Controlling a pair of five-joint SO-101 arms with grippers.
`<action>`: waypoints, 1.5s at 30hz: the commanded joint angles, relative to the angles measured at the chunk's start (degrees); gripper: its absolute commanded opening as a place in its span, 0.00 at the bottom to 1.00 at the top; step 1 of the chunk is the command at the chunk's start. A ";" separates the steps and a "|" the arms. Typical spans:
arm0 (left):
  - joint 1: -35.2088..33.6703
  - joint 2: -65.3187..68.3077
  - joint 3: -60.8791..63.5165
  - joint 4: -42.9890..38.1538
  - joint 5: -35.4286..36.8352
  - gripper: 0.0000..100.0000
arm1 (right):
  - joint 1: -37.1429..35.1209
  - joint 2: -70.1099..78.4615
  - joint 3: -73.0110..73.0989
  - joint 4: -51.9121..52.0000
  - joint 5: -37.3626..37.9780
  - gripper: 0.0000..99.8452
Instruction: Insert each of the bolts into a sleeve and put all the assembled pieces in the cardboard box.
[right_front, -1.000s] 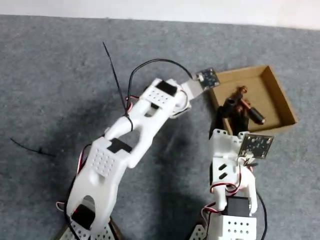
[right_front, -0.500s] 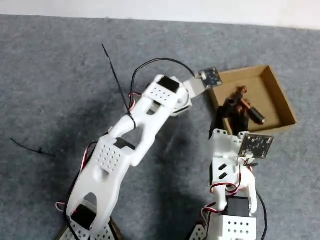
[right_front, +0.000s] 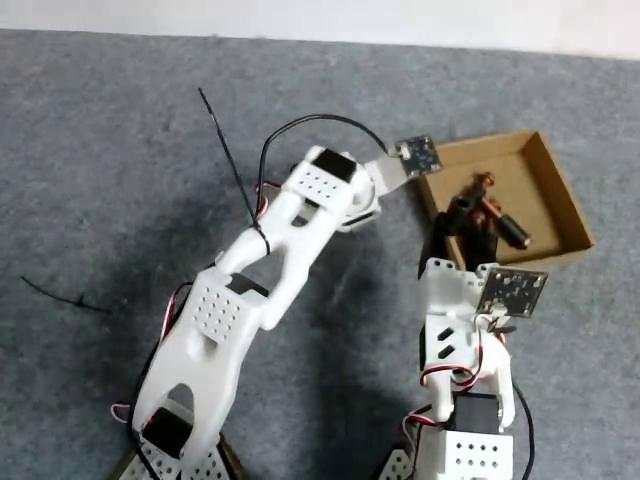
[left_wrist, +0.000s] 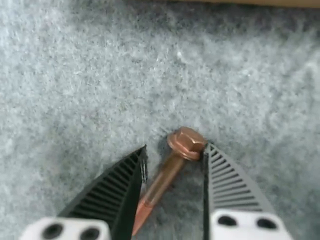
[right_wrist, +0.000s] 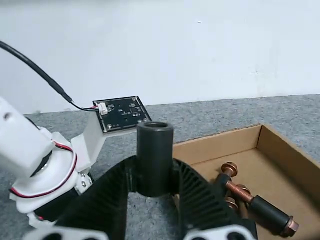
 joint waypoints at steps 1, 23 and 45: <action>-3.65 0.84 0.31 1.58 -0.79 0.07 | 0.66 -1.45 5.05 -0.13 0.79 0.01; -3.82 -1.19 0.31 2.55 2.20 0.01 | 0.40 -1.45 5.05 -0.13 4.31 0.01; -6.81 -16.92 4.79 7.38 20.22 0.01 | 0.40 -1.45 5.05 -0.22 4.66 0.01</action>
